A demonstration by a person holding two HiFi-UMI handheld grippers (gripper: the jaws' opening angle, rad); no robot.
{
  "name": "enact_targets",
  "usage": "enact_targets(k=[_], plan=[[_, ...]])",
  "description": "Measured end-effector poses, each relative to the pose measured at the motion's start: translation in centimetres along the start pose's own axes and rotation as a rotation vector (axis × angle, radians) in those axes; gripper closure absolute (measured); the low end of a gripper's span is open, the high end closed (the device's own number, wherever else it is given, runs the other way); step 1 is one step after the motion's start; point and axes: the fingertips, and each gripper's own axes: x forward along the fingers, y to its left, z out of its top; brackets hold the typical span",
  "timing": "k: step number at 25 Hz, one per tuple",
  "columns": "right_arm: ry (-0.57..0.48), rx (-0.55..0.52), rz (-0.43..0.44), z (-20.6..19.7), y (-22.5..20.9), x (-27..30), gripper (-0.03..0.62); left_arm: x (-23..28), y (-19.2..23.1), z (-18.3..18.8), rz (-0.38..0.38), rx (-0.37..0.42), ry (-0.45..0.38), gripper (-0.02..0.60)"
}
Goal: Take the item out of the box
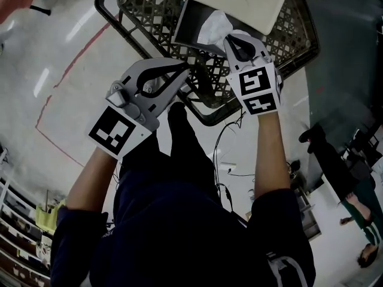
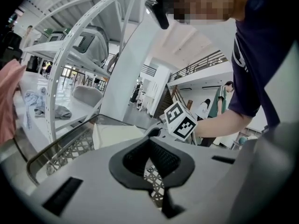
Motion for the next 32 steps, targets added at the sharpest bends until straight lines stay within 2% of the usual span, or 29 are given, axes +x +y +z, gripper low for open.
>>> enact_targets(k=[15, 26, 32], plan=[[-0.302, 0.097, -0.157, 8.6, 1.0, -16.6, 0.568, -4.5, -5.2, 11.7, -0.005, 0.196, -0.082, 0.575], [-0.494, 0.097, -0.235, 13.1, 4.7, -26.5, 0.568, -7.4, -10.5, 17.8, -0.049, 0.300, -0.173, 0.575], [-0.554, 0.077, -0.326, 14.2, 5.8, -31.4, 0.568, -9.5, -13.0, 20.0, -0.068, 0.338, -0.203, 0.575]])
